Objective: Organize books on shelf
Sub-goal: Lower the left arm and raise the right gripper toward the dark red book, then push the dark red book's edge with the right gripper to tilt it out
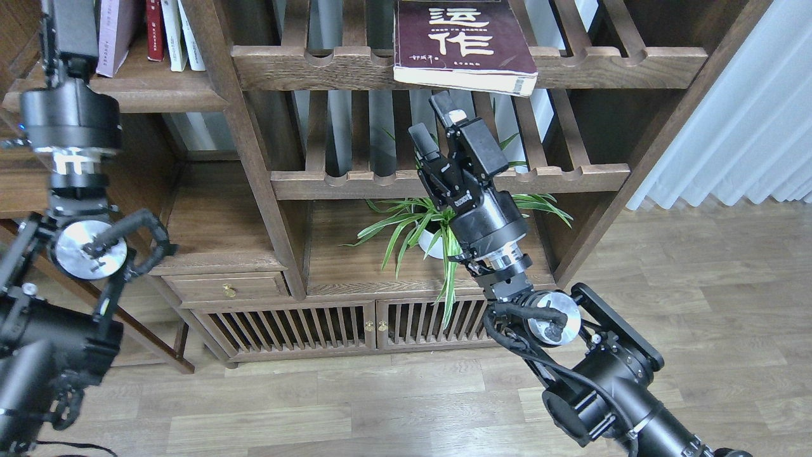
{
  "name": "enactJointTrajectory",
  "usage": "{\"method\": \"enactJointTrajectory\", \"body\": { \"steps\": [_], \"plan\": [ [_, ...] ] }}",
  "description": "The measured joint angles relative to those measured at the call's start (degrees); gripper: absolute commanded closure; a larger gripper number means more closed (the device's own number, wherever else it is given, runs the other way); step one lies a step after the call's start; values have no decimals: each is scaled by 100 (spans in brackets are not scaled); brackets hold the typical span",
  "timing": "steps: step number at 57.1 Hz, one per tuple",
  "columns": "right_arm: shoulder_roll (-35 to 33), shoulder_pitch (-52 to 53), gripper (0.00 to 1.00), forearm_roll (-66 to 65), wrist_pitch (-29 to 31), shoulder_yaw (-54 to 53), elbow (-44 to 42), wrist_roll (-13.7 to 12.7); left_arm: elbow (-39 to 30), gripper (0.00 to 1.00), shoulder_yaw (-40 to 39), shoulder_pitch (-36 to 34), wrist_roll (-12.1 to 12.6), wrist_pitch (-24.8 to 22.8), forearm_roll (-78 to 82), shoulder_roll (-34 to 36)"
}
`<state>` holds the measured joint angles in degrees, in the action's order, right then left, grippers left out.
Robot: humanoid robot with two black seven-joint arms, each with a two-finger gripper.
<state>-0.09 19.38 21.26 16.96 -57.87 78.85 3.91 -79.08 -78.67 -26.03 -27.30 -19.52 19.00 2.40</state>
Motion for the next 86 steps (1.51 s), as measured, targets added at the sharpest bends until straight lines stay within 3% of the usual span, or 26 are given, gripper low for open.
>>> {"method": "enactJointTrajectory", "body": {
  "steps": [7,14,19,21,22,29,37,45,56,79,86],
  "plan": [
    [1,139,18,1,-231,-129,-3,60,11,14,132,281,20,-639,-109,-204],
    [-2,264,18,-4,-492,-208,-20,80,45,15,231,540,92,-828,-179,-236],
    [-3,339,18,-4,-680,-300,-31,83,85,15,251,627,336,-847,-344,-238],
    [0,374,18,-4,-768,-355,-35,83,111,14,261,654,519,-848,-479,-238],
    [4,412,18,-4,-859,-405,-41,85,137,14,291,692,736,-848,-625,-240],
    [8,571,19,-1,-1034,-528,-104,91,154,9,399,800,979,-848,-765,-241],
    [10,741,21,5,-1287,-704,-139,92,155,1,551,846,1022,-849,-789,-241],
    [-1,895,24,10,-1681,-913,-142,91,155,1,782,852,1074,-849,-789,-241],
    [-56,1008,39,9,-1976,-1029,-150,83,143,0,970,854,1077,-849,-799,-241],
    [-83,1201,44,-2,-2329,-1152,-359,71,107,1,1060,850,1128,-849,-802,-240],
    [-85,1319,56,-7,-2463,-1152,-447,70,105,1,1060,848,1150,-849,-800,-240]
  ]
}}
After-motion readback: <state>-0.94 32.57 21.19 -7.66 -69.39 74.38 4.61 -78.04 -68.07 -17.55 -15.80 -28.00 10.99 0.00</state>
